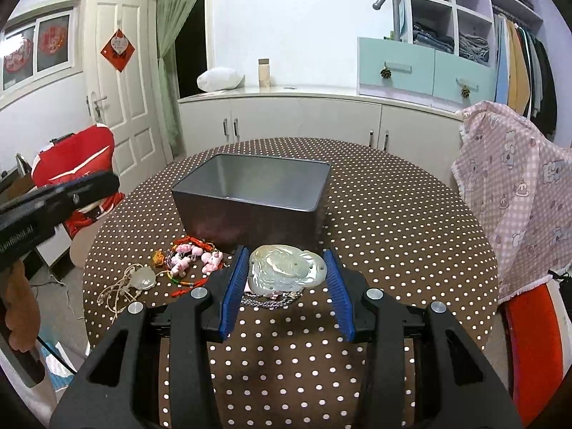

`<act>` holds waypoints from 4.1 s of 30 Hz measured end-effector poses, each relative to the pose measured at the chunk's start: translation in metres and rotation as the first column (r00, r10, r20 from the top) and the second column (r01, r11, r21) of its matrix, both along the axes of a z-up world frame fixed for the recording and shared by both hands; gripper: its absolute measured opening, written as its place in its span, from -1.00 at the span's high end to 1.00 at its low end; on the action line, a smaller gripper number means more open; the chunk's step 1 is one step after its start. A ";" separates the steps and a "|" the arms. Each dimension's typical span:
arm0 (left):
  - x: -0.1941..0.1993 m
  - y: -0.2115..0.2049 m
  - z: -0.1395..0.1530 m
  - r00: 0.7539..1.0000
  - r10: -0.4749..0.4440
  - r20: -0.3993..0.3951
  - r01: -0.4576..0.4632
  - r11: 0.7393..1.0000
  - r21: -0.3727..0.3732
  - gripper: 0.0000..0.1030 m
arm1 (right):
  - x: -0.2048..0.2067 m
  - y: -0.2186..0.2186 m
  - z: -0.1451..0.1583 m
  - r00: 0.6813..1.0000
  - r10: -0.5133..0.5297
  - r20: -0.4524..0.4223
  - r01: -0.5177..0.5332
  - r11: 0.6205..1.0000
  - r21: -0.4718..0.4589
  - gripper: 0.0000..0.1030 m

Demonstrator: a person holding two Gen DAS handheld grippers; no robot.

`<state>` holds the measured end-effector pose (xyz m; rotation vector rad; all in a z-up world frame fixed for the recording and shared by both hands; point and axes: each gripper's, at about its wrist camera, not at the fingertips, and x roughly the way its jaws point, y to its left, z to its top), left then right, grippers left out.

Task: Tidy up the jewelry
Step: 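Lift the chain with the left tool while the right tool lifts the jade pendant, then lower the chain and jade pendant into the grey box and open both tools, then withdraw both tools from the box toward the remaining pink charms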

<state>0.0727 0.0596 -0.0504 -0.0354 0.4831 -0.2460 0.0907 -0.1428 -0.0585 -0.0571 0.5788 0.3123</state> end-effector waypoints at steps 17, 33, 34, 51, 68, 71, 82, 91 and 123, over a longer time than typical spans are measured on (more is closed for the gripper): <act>0.006 -0.009 -0.072 0.983 0.085 -0.164 -0.065 0.990 0.124 0.59 | -0.003 0.004 -0.025 0.996 0.008 -0.087 -0.007 1.000 0.009 0.21; 0.010 0.004 -0.022 0.996 0.080 -0.049 -0.078 0.996 0.041 0.89 | -0.003 0.001 0.000 1.000 0.008 -0.011 -0.008 1.000 0.004 0.20; 0.011 0.004 -0.018 0.996 0.076 -0.041 -0.075 0.997 0.037 0.89 | -0.003 0.001 0.001 1.000 0.008 -0.005 -0.008 1.000 0.001 0.20; 0.025 -0.026 0.091 0.982 0.009 0.189 -0.014 1.000 0.027 0.89 | 0.009 -0.003 0.084 0.978 0.039 0.204 -0.037 0.999 -0.011 0.21; 0.056 -0.038 0.205 0.963 0.010 0.271 -0.002 1.000 -0.030 0.89 | 0.031 -0.003 0.167 0.945 0.094 0.315 -0.101 0.995 0.007 0.21; 0.054 -0.041 0.223 0.952 0.010 0.307 -0.004 1.000 -0.018 0.89 | 0.033 -0.003 0.177 0.940 0.095 0.327 -0.102 0.995 0.003 0.21; 0.081 -0.042 0.193 0.979 0.008 0.204 -0.008 1.000 -0.002 0.89 | 0.055 0.005 0.165 0.956 0.125 0.266 -0.134 0.991 0.013 0.21; 0.126 -0.043 0.082 0.997 0.008 -0.083 -0.005 0.999 0.036 0.89 | 0.082 0.016 0.088 0.985 0.163 0.055 -0.164 0.986 0.018 0.21; 0.115 -0.021 0.029 0.980 0.023 -0.199 -0.008 0.997 0.073 -0.73 | 0.078 -0.011 0.057 0.990 0.137 -0.015 -0.136 0.989 0.063 -0.16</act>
